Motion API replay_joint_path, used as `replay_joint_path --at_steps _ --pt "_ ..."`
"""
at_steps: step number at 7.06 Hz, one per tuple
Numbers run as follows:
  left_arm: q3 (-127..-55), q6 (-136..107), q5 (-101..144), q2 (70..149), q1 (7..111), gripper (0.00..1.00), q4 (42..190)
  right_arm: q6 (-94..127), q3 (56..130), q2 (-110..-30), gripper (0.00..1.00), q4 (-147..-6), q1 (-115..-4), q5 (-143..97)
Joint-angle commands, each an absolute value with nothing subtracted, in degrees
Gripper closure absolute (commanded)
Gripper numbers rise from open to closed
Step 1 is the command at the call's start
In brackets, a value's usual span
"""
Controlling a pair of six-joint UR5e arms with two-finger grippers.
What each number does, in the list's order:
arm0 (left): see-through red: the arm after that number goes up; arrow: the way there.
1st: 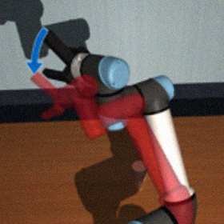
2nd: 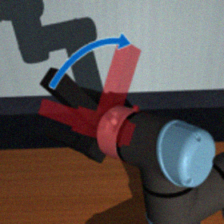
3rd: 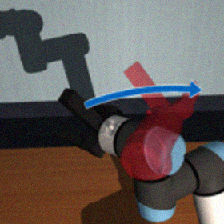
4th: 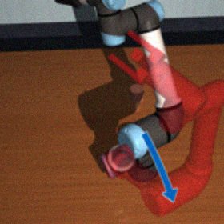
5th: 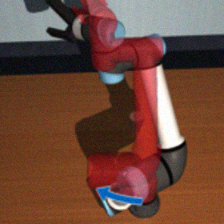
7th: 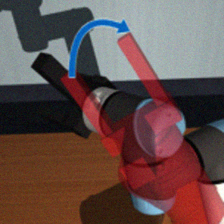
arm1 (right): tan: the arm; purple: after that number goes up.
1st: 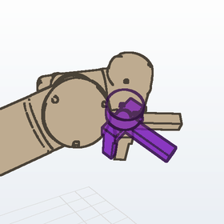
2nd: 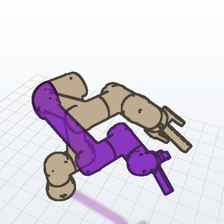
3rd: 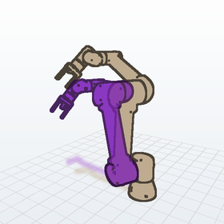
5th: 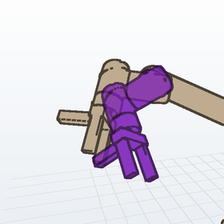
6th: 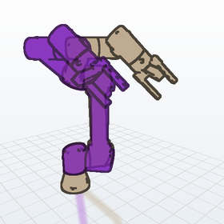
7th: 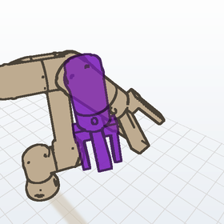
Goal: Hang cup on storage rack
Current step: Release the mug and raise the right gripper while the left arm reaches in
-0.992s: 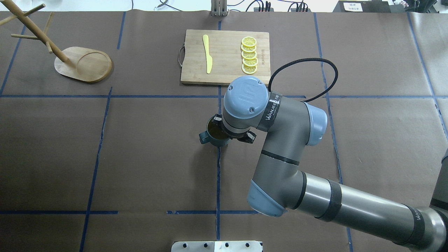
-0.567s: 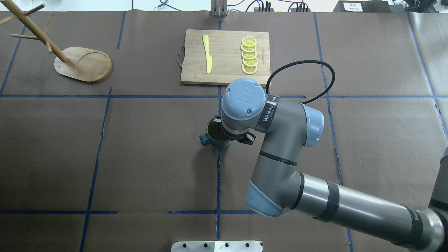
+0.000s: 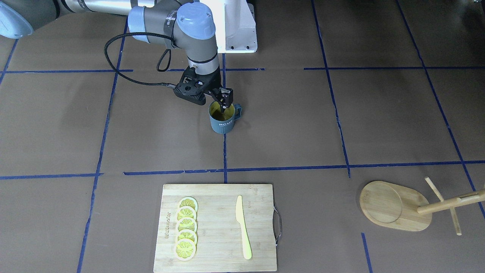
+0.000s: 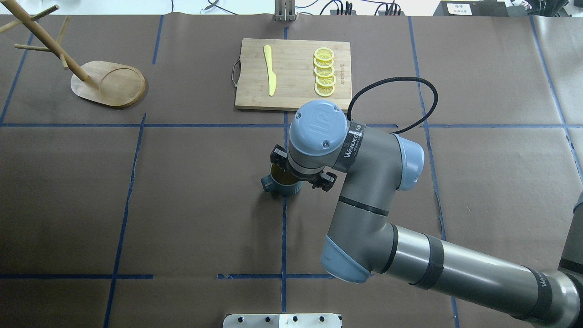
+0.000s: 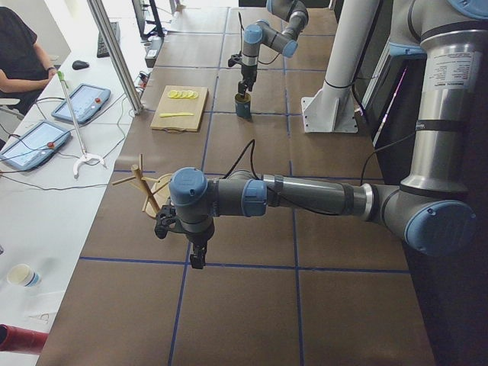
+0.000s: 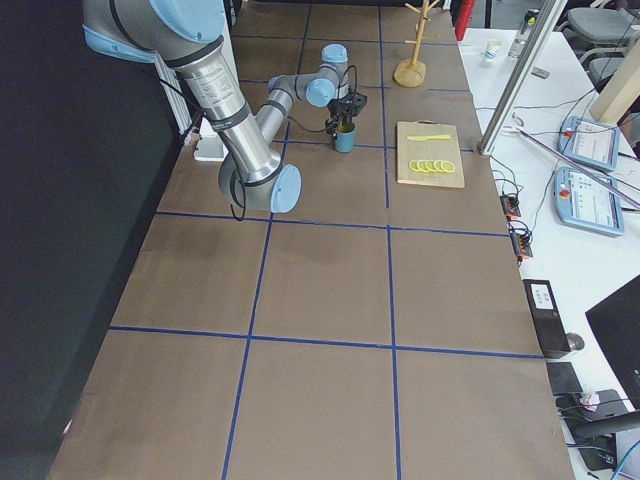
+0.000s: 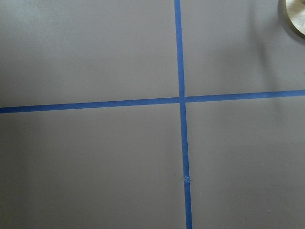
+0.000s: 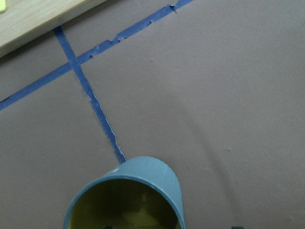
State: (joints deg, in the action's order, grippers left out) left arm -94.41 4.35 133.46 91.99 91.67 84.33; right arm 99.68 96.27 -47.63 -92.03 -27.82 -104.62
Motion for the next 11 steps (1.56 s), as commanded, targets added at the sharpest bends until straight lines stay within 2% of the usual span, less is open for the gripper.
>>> replay_joint_path --at_steps 1,3,5,6,8,9,10,11 --pt "-99.1 4.0 133.5 91.8 91.5 0.00 83.9 99.4 100.5 -49.6 0.00 -92.1 -32.1 -108.9" --pt "-111.7 1.3 134.8 88.9 86.5 0.00 83.3 97.5 104.6 -52.3 0.00 -92.1 -37.7 -114.1" --pt "-124.7 -17.4 135.8 89.3 73.8 0.00 83.5 93.5 106.0 -54.0 0.00 -92.1 -40.2 -114.8" --pt "-126.7 -19.2 134.7 90.3 69.6 0.00 84.3 90.0 107.9 -56.6 0.00 -92.0 -41.3 -114.8" --pt "-124.7 -18.7 134.6 92.8 62.7 0.00 92.4 83.7 108.5 -59.4 0.00 -92.0 -44.5 -116.6" --pt "-119.8 -19.1 135.2 96.0 60.5 0.00 97.9 79.3 108.5 -60.8 0.00 -92.0 -46.6 -117.6" --pt "-113.1 -19.5 135.4 103.9 57.6 0.00 102.3 73.7 108.5 -63.0 0.00 -92.0 -49.5 -119.5" --pt "-110.6 -19.4 135.3 107.7 52.9 0.00 104.0 68.3 108.5 -65.4 0.00 -92.0 -52.4 -121.2"
